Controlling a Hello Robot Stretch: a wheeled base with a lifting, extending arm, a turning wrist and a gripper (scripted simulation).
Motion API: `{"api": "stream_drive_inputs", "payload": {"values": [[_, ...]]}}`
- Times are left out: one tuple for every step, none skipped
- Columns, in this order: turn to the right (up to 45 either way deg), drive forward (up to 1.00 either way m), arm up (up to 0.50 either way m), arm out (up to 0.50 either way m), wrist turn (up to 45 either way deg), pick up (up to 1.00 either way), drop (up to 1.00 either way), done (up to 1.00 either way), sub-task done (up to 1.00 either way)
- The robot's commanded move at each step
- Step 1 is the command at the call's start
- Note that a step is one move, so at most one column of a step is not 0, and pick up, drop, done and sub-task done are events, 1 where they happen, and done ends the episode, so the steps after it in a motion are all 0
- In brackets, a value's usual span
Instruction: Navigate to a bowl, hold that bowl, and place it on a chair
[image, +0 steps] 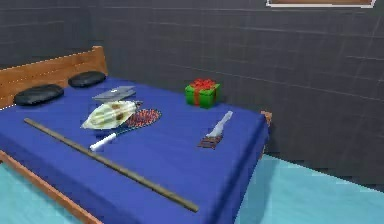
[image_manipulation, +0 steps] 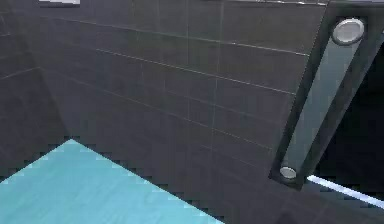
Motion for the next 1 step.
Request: {"api": "stream_drive_inputs", "payload": {"values": [[-45.0, 0.0, 0.0, 0.0, 0.0, 0.0, 0.0, 0.0, 0.0]]}}
